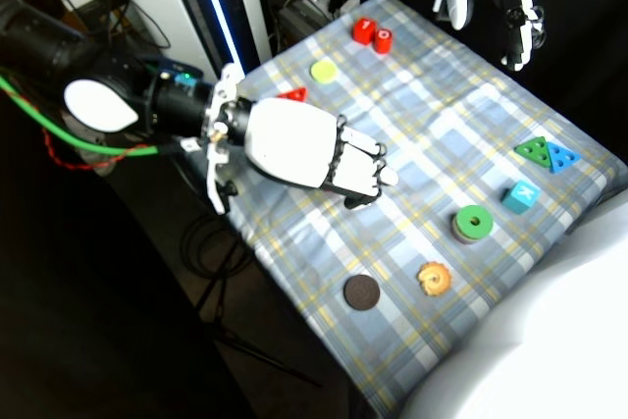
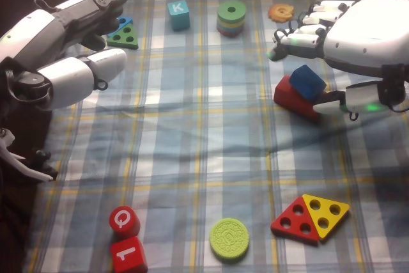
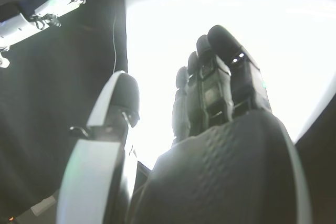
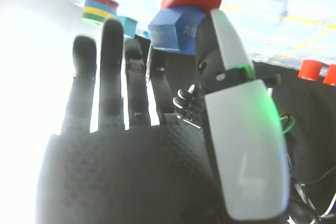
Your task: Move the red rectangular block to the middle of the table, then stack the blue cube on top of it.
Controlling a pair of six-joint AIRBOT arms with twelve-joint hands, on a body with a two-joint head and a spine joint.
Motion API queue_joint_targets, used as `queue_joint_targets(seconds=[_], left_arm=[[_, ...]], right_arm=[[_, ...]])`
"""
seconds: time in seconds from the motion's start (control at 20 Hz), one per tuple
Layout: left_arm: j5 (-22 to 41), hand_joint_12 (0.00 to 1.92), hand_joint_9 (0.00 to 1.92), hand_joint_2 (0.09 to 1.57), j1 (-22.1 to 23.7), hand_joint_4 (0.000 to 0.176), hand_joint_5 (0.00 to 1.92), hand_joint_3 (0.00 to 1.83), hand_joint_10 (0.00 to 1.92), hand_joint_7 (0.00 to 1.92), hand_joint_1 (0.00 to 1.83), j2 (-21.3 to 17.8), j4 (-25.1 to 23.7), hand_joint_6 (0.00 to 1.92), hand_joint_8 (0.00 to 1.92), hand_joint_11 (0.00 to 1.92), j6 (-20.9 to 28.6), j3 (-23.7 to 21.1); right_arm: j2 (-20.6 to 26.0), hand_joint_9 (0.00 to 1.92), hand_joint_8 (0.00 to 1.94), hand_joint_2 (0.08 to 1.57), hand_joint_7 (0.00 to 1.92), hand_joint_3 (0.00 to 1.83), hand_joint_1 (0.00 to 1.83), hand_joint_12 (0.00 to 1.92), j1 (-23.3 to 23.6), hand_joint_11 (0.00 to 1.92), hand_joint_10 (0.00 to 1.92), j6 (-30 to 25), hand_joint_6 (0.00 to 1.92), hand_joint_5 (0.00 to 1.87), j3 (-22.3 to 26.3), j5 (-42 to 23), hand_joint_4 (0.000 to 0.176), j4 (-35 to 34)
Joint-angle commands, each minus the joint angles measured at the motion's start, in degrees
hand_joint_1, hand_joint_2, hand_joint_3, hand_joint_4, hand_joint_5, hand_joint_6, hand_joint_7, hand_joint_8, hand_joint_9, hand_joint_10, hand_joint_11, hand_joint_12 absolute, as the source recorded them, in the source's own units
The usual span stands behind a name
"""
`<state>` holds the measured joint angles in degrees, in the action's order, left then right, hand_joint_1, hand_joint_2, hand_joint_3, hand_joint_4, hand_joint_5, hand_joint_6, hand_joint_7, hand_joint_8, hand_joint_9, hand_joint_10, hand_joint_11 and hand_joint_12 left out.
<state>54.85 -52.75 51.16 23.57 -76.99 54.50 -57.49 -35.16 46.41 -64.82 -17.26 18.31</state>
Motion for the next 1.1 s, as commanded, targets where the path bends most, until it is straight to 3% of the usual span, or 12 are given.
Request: queue_joint_targets(seconds=[0.0, 0.1, 0.25, 0.3, 0.5, 0.65, 0.7, 0.75, 0.85, 0.9, 1.0, 1.05], left_arm=[[7.18, 1.34, 0.29, 1.38, 0.33, 0.0, 0.27, 0.0, 0.24, 0.28, 0.88, -0.33, -0.81, 0.0, 0.0, 0.0, 0.72, 0.05], [7.26, 1.34, 0.29, 1.37, 0.26, 0.0, 0.27, 0.0, 0.24, 0.3, 0.89, -0.33, -0.81, 0.0, 0.01, 0.0, 0.93, 0.04], [7.64, 1.33, 0.27, 1.37, 0.17, 0.0, 0.25, 0.0, 0.23, 0.28, 0.86, -0.36, -0.81, 0.0, 0.0, 0.0, 1.11, -0.1], [7.92, 1.28, 0.25, 1.37, 0.11, 0.0, 0.25, 0.0, 0.22, 0.26, 0.88, -0.37, -0.81, 0.0, 0.0, 0.0, 1.16, -0.2], [11.24, 1.11, 0.23, 1.38, -1.08, 0.0, 0.2, 0.0, 0.18, 0.23, 0.84, -1.67, -1.02, 0.0, 0.0, 0.0, 1.34, -1.8], [14.84, 0.81, 0.07, 1.38, -2.83, 0.0, 0.05, 0.0, 0.09, 0.1, 0.85, -2.61, -1.38, 0.0, 0.0, 0.0, 3.29, -2.81], [15.93, 0.17, 0.0, 1.36, -3.43, 0.026, 0.0, 0.0, 0.01, 0.0, 0.84, -2.76, -1.93, 0.0, 0.0, 0.0, 6.04, -2.62], [17.0, 0.03, 0.0, 1.36, -3.86, 0.03, 0.0, 0.0, 0.0, 0.0, 0.85, -2.82, -2.28, 0.0, 0.0, 0.0, 7.97, -2.47], [18.67, 0.0, 0.0, 1.38, -4.15, 0.101, 0.0, 0.01, 0.0, 0.0, 0.57, -3.0, -2.85, 0.0, 0.0, 0.0, 9.19, -2.63], [20.53, 0.0, 0.0, 1.39, -4.19, 0.082, 0.0, 0.01, 0.0, 0.0, 0.39, -3.46, -3.47, 0.0, 0.0, 0.0, 9.19, -3.18], [23.44, 0.0, 0.0, 1.38, -4.23, 0.094, 0.0, 0.01, 0.0, 0.0, 0.25, -4.12, -4.38, 0.0, 0.0, 0.0, 10.07, -3.74], [25.46, 0.13, 0.0, 1.41, -4.33, 0.107, 0.0, 0.0, 0.0, 0.0, 0.27, -4.23, -5.12, 0.0, 0.0, 0.0, 12.34, -3.55]], right_arm=[[0.53, 0.0, 0.45, 1.15, 0.07, 0.0, 0.61, 1.37, 0.8, 0.0, 0.74, -0.03, 0.06, 0.0, 0.4, -6.74, 0.048, -0.45], [2.15, 0.0, 0.06, 1.14, 0.01, 0.0, 0.54, 0.86, 0.8, 0.0, 0.22, -0.03, 0.0, 0.0, 1.67, -9.24, 0.11, -0.82], [5.27, 0.0, 0.0, 1.13, 0.0, 0.0, 0.25, 0.5, 0.8, 0.0, 0.02, -0.03, 0.0, 0.0, 3.36, -13.56, 0.115, -2.9], [6.64, 0.0, 0.0, 1.11, 0.0, 0.0, 0.26, 0.12, 0.79, 0.0, 0.0, -0.03, 0.0, 0.0, 4.19, -15.55, 0.121, -4.01], [10.55, 0.0, 0.0, 1.17, 0.0, 0.02, 0.24, 0.0, -0.91, 0.0, 0.0, 1.93, 0.0, 0.0, 7.68, -24.35, 0.175, -9.79], [11.99, 0.0, 0.0, 1.25, 0.0, 0.03, 0.32, 0.0, -6.18, 0.0, 0.0, 2.64, 0.0, 0.0, 9.37, -34.41, 0.147, -15.73], [12.91, 0.0, 0.0, 1.22, 0.0, 0.01, 0.32, 0.0, -9.3, 0.0, 0.0, 2.64, 0.0, 0.0, 10.4, -39.81, 0.11, -18.65], [13.51, 0.0, 0.0, 1.27, 0.0, 0.02, 0.44, 0.0, -11.61, 0.0, 0.0, 2.64, 0.0, 0.0, 11.14, -44.13, 0.066, -20.59], [14.08, 0.0, 0.0, 1.31, 0.0, 0.02, 0.44, 0.0, -14.75, 0.0, 0.0, 2.64, 0.0, 0.0, 12.11, -49.48, 0.112, -23.16], [14.24, 0.0, 0.0, 1.27, 0.0, 0.0, 0.33, 0.0, -17.29, 0.0, 0.0, 2.64, 0.0, 0.0, 12.8, -54.55, 0.125, -25.33], [14.6, 0.0, 0.0, 1.22, 0.0, 0.0, 0.22, 0.0, -20.08, 0.0, 0.0, 2.63, 0.0, 0.0, 13.92, -60.54, 0.137, -27.87], [15.0, 0.0, 0.0, 1.16, 0.0, 0.0, 0.23, 0.0, -21.12, 0.0, 0.0, 2.42, 0.0, 0.0, 14.49, -63.15, 0.11, -28.54]])
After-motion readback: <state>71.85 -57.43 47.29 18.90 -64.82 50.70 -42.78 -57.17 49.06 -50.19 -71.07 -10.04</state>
